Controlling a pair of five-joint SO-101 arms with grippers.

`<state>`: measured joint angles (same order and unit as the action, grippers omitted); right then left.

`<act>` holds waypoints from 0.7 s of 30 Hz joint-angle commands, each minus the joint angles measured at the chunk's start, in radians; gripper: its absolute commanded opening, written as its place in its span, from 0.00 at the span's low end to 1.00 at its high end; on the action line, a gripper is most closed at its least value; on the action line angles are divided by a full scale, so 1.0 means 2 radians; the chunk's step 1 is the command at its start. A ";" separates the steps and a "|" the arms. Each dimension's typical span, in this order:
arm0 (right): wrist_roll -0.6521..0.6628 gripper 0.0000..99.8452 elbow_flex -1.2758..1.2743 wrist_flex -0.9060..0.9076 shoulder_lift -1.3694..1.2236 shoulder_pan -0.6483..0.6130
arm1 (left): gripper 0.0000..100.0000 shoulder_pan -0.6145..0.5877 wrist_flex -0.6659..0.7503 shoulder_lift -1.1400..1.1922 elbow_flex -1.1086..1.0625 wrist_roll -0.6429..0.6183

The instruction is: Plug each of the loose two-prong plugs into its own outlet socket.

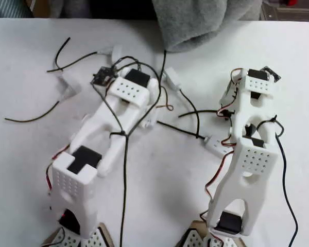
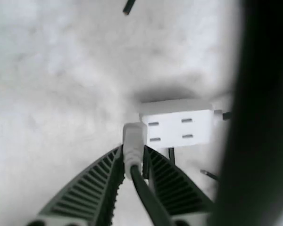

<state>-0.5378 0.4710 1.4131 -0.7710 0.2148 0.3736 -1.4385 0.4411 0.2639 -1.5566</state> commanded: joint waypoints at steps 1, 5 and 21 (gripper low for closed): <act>0.002 0.33 0.003 -0.009 0.000 0.001 | 0.03 0.005 -0.015 -0.006 0.046 -0.004; 0.002 0.33 0.003 -0.009 0.000 0.000 | 0.03 0.003 -0.003 -0.006 0.046 -0.002; 0.002 0.33 0.003 -0.009 0.000 -0.001 | 0.03 0.000 -0.068 0.099 0.163 0.003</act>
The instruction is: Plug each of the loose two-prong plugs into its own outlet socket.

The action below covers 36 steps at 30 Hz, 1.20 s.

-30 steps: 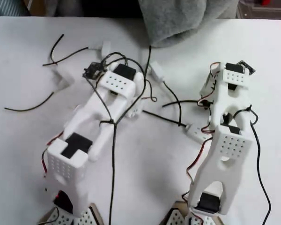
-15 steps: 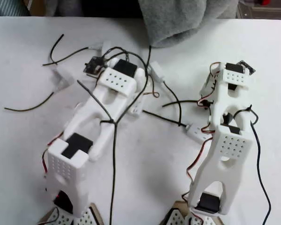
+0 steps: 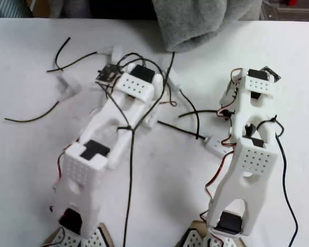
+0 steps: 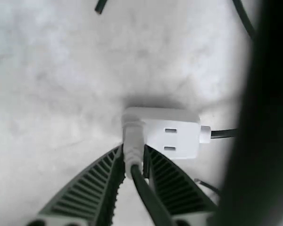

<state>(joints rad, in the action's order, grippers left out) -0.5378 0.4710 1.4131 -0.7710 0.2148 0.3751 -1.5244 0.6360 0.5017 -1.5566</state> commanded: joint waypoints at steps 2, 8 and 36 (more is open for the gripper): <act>0.002 0.33 0.003 -0.009 0.000 -0.001 | 0.03 -0.001 -0.028 0.017 0.058 0.003; 0.002 0.33 0.003 -0.009 0.000 0.000 | 0.03 -0.012 -0.040 0.086 0.101 0.007; 0.002 0.33 0.003 -0.010 0.000 0.000 | 0.06 -0.005 -0.110 0.155 0.335 0.660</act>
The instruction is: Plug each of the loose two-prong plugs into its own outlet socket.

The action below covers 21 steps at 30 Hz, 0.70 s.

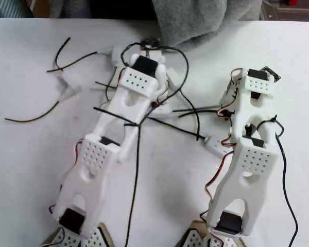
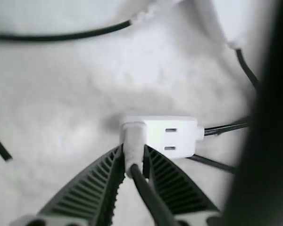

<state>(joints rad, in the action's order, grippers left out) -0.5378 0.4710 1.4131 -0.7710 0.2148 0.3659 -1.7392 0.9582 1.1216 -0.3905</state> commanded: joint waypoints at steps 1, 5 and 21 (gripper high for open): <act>0.002 0.33 0.003 -0.010 0.000 -0.001 | 0.07 0.000 -0.005 -0.007 0.024 0.101; 0.002 0.33 0.003 -0.010 0.000 -0.001 | 0.12 -0.005 -0.015 0.000 0.022 0.156; 0.004 0.33 0.003 -0.010 0.000 -0.001 | 0.30 -0.010 -0.017 0.011 0.065 0.288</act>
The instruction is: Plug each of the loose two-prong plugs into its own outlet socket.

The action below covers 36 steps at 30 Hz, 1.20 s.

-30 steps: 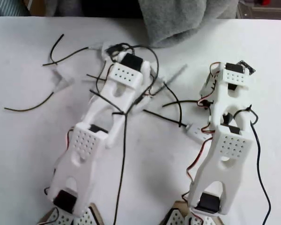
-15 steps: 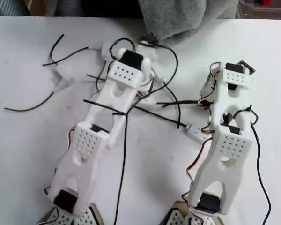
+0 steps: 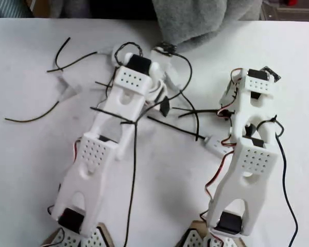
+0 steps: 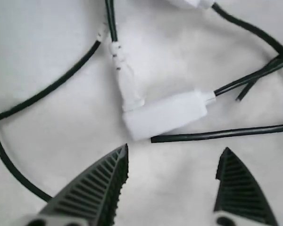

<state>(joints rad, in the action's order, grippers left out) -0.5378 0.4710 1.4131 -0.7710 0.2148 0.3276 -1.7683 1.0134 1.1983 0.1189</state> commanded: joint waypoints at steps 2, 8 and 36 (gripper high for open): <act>0.004 0.33 0.003 -0.010 0.000 -0.001 | 0.30 0.020 -0.002 -0.016 0.028 0.048; 0.004 0.33 0.003 -0.010 0.000 -0.001 | 0.30 0.060 -0.005 -0.022 0.034 0.072; 0.006 0.33 0.003 -0.017 0.000 -0.002 | 0.31 0.008 0.096 -0.015 -0.025 0.446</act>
<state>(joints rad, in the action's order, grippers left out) -0.5347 0.4710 1.4070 -0.7710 0.2148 0.3383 -1.6303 1.0134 1.1891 0.9766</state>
